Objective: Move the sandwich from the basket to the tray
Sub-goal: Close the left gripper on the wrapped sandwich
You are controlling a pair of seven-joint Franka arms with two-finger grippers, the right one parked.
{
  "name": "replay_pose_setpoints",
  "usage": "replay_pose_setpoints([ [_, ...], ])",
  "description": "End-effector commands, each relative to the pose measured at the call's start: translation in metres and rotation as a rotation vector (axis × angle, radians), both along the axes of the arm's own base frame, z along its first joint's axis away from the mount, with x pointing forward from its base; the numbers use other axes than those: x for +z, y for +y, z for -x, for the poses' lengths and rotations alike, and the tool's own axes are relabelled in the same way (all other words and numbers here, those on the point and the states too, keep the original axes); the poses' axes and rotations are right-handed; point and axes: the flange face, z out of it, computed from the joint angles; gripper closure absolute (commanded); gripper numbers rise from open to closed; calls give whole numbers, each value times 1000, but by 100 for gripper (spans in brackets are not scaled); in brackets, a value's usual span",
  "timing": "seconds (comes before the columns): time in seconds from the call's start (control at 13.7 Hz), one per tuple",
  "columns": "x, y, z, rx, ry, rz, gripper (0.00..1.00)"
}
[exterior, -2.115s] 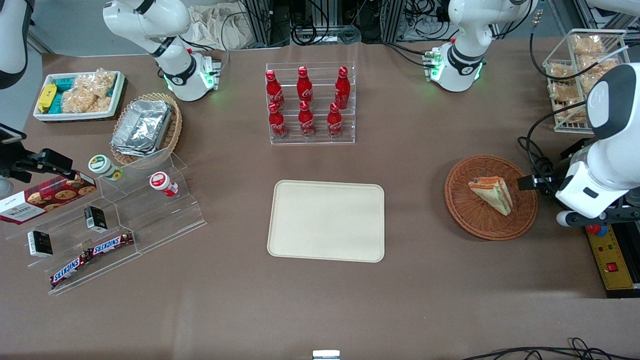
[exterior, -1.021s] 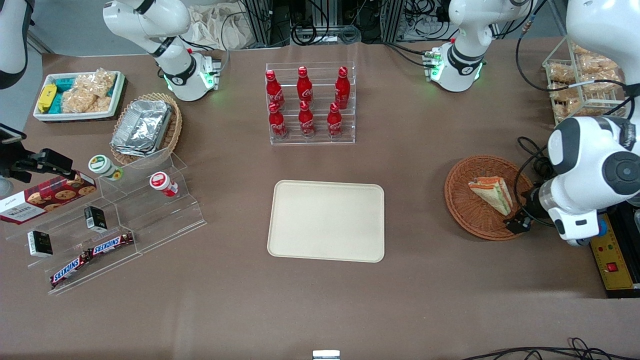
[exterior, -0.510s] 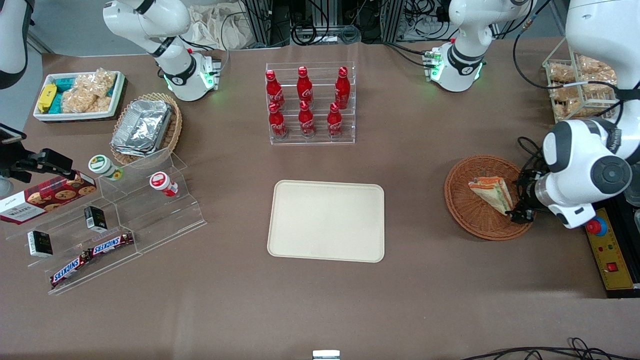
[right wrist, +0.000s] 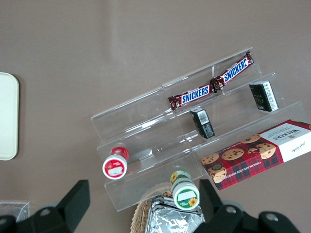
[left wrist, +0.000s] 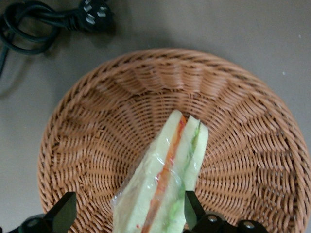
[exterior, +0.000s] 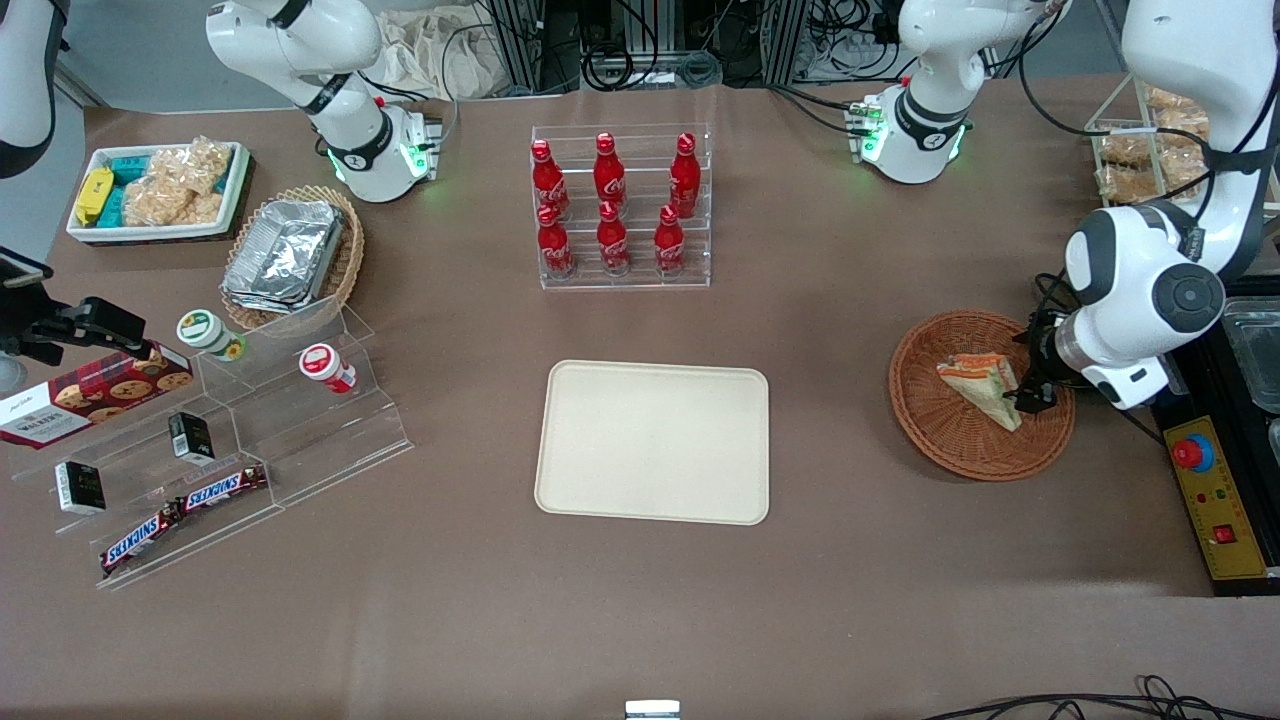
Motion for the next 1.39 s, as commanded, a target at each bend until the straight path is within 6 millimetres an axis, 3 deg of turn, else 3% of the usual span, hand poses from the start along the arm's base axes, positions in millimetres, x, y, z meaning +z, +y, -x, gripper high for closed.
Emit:
replay_pose_setpoints([
  [0.0,2,-12,6,-11,-27,-3,0],
  [0.22,-3,-26,9,-125,1,4,0],
  [0.51,-9,-16,17,-332,82,35,0],
  [0.66,-8,-3,18,-359,88,43,0],
  [1.09,-31,-12,1,-321,51,58,2],
  [1.17,-36,-11,-1,-303,36,57,10],
  [1.24,-39,-12,-2,-291,29,57,26],
  [1.31,-36,-13,-4,-276,20,54,53],
])
